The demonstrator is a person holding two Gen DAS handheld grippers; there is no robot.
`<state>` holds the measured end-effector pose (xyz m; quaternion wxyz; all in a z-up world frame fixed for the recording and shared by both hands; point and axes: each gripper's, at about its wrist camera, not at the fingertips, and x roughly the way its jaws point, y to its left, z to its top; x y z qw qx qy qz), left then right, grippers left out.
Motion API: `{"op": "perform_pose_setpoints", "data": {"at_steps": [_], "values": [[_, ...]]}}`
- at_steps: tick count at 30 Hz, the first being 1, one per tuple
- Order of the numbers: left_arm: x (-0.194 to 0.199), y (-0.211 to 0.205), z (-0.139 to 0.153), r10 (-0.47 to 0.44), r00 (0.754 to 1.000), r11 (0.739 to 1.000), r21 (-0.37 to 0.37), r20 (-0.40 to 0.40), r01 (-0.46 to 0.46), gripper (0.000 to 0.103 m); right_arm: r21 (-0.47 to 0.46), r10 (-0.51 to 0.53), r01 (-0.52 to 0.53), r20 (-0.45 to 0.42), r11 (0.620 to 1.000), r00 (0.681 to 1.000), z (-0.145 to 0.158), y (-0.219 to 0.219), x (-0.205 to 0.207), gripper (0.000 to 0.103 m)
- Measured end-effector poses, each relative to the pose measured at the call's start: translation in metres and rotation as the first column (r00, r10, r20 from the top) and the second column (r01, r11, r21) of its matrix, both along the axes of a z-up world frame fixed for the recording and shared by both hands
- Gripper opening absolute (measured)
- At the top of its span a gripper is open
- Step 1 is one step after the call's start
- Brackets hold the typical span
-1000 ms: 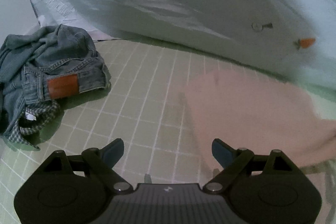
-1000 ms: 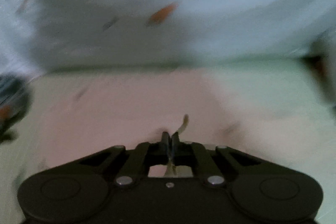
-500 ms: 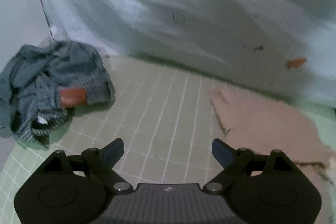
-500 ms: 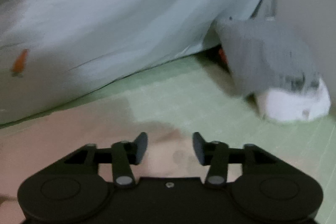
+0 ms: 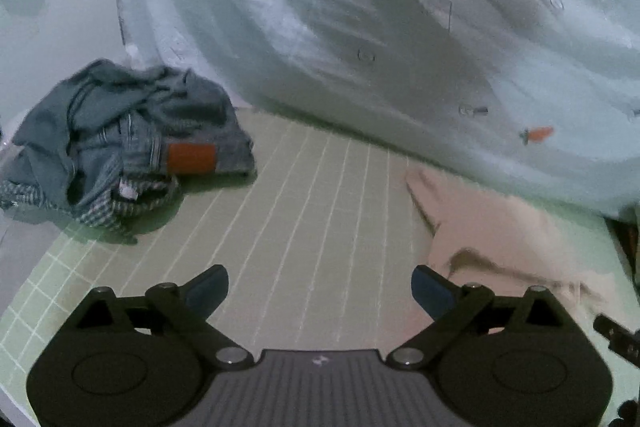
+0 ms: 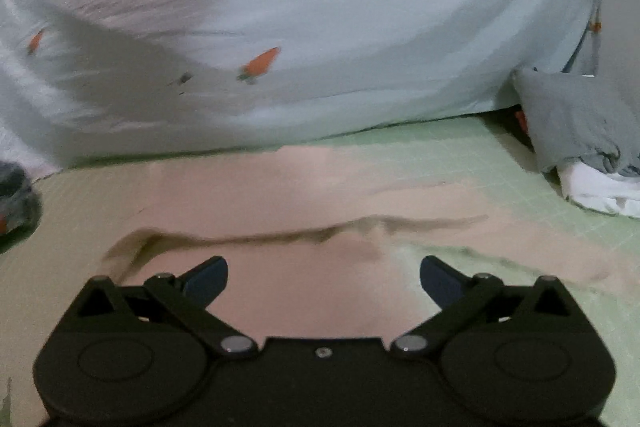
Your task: Fold clothes
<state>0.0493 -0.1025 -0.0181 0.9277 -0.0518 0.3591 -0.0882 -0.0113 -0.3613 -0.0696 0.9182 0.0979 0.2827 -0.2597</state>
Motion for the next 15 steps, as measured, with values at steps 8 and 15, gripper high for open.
{"op": "perform_pose_setpoints", "data": {"at_steps": [8, 15], "values": [[0.008, 0.044, -0.015, -0.173, 0.985, 0.985, 0.023, -0.014, 0.174, 0.098, -0.022, -0.044, 0.042, -0.089, 0.999, 0.995, -0.016, 0.119, 0.018, 0.103], [-0.011, 0.077, -0.033, -0.269, 0.959, 0.961, 0.046, -0.089, 0.273, 0.098, 0.009, 0.064, -0.063, -0.154, 0.998, 0.986, -0.04, 0.192, 0.035, 0.092]]}}
